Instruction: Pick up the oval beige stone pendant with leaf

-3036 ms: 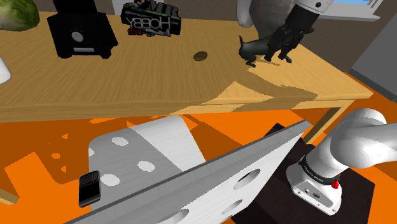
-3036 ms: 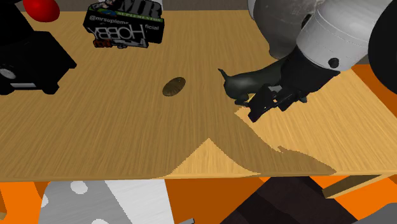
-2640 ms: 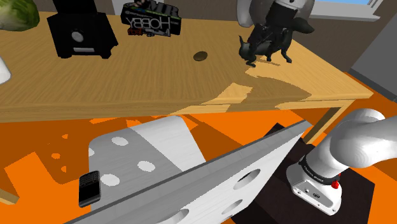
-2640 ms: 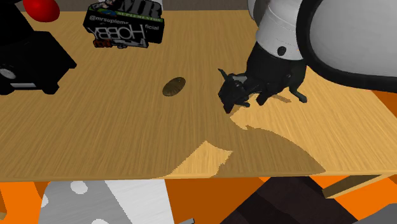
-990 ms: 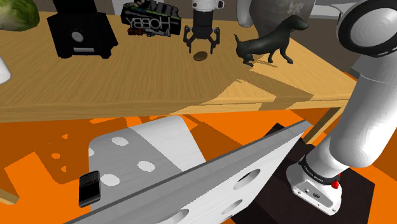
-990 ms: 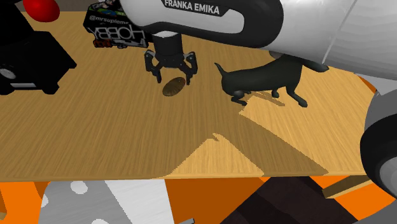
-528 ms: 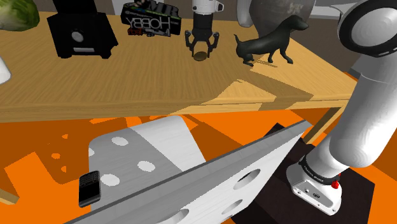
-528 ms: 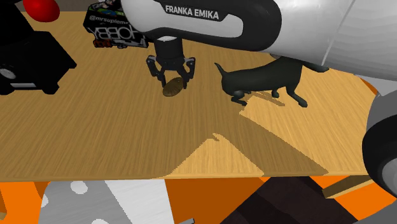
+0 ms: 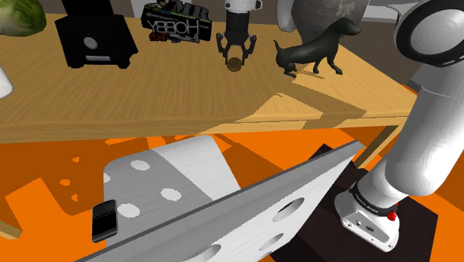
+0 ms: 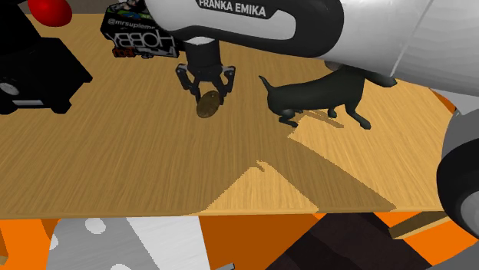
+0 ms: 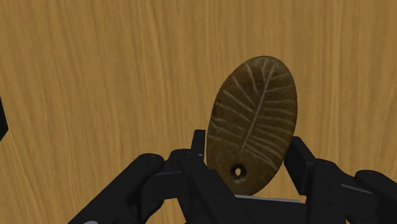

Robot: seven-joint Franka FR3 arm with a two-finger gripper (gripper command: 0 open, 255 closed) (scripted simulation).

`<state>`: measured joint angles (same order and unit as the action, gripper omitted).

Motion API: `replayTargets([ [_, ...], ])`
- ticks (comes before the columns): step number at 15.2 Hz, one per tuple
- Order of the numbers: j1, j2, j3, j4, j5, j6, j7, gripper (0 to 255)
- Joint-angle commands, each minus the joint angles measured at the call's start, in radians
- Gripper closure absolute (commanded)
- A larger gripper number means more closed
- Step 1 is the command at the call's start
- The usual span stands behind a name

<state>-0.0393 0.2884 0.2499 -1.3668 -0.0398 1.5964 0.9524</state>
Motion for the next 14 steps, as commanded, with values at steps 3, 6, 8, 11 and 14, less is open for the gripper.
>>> replayTargets([
  [3,0.004,0.015,0.000,0.076,-0.004,-0.061,0.001,255],
  [6,0.009,0.030,0.001,0.139,-0.007,-0.109,0.003,255],
  [8,0.013,0.043,0.002,0.185,-0.010,-0.143,0.005,255],
  [11,0.020,0.066,0.002,0.261,-0.016,-0.196,0.007,255],
  [14,0.024,0.077,0.002,0.293,-0.019,-0.218,0.009,255],
])
